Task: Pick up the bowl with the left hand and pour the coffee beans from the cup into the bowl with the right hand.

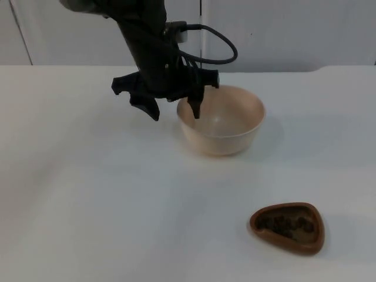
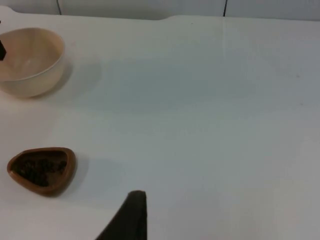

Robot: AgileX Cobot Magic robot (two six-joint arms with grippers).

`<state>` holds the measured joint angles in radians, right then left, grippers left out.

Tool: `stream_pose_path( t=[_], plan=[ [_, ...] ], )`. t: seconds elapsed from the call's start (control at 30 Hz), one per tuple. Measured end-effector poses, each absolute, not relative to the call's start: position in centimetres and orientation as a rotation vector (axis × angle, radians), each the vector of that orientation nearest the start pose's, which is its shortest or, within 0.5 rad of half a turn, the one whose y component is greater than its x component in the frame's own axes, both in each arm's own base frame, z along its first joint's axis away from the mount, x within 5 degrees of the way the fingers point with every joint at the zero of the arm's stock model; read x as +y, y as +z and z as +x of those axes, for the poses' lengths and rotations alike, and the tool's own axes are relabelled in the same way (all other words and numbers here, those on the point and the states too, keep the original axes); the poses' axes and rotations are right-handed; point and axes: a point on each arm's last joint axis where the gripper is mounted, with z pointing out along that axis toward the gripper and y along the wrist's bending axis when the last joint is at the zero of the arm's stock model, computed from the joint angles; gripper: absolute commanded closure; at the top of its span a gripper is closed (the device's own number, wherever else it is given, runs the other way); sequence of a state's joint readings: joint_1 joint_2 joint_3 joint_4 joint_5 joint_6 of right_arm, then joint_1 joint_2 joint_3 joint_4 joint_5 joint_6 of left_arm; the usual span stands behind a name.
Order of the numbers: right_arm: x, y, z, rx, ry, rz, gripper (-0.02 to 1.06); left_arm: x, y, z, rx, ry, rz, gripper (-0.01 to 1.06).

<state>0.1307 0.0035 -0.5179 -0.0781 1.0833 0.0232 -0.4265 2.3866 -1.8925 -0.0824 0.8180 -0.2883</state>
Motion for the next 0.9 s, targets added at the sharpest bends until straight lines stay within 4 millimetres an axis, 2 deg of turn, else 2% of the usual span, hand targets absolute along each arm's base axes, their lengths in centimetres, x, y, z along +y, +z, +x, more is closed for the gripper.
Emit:
stream_pose_path(
  t=[0.07,0.1,0.17,0.23,0.27,0.63,0.7,0.83,0.9],
  plan=[
    [-0.7,28.1,-0.7,2.047,0.002,-0.105,-0.01,-21.3,12.4,45.5,2.825,-0.266,0.130,0.70],
    [-0.7,28.1,-0.7,2.047,0.002,-0.105,-0.01,-21.3,12.4,45.5,2.825,-0.266,0.130,0.70],
    [-0.7,28.1,-0.7,2.047,0.002,-0.105,-0.01,-21.3,12.4,45.5,2.825,-0.266,0.130,0.85],
    [-0.7,28.1,-0.7,2.047,0.002,-0.105,-0.01,-21.3,12.4,45.5,2.824,-0.269,0.129,0.94],
    [-0.7,28.1,-0.7,2.047,0.002,-0.105,-0.01,-21.3,12.4,45.5,2.824,-0.269,0.129,1.04],
    [-0.7,28.1,-0.7,2.047,0.002,-0.105,-0.01,-21.4,13.0,45.5,2.811,-0.285,0.122,1.05],
    [-0.7,28.1,-0.7,2.047,0.002,-0.105,-0.01,-21.3,14.0,45.4,2.804,-0.289,0.124,1.05],
    [-0.7,28.1,-0.7,2.047,0.002,-0.105,-0.01,-21.0,17.2,44.9,2.779,-0.285,0.139,1.05],
    [-0.7,28.1,-0.7,2.047,0.002,-0.105,-0.01,-20.8,17.9,44.7,2.780,-0.273,0.147,1.05]
  ],
)
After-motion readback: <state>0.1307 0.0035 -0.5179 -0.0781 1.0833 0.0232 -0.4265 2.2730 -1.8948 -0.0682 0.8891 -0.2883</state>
